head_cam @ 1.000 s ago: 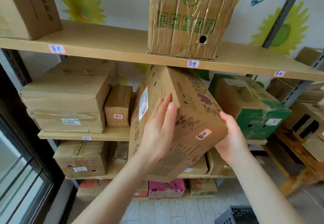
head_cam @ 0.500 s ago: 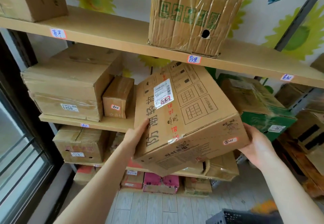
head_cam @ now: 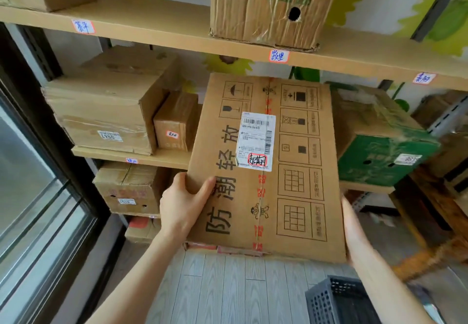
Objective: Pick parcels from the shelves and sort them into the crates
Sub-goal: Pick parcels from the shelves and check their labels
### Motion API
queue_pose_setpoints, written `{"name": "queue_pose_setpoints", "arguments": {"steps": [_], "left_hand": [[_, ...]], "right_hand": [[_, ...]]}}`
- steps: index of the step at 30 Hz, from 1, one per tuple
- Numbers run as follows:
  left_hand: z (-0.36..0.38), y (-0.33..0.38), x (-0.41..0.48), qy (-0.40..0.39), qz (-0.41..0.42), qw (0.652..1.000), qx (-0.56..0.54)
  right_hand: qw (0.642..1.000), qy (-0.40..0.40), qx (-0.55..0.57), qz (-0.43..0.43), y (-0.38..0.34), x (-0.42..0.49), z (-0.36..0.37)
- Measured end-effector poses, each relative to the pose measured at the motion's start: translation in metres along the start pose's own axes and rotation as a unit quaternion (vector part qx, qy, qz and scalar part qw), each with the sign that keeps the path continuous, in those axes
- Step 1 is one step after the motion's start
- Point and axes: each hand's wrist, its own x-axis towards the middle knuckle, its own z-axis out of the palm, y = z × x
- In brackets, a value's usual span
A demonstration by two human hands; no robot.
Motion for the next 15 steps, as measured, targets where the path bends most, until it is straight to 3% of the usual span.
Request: {"name": "queue_pose_setpoints", "arguments": {"steps": [11, 15], "left_hand": [[-0.071, -0.07, -0.03, -0.022, 0.09, 0.996, 0.006], [-0.076, -0.085, -0.04, -0.088, 0.145, 0.985, 0.03]], "right_hand": [[0.986, 0.014, 0.162, 0.034, 0.079, -0.085, 0.054], [0.968, 0.103, 0.225, 0.042, 0.133, -0.131, 0.074]]}}
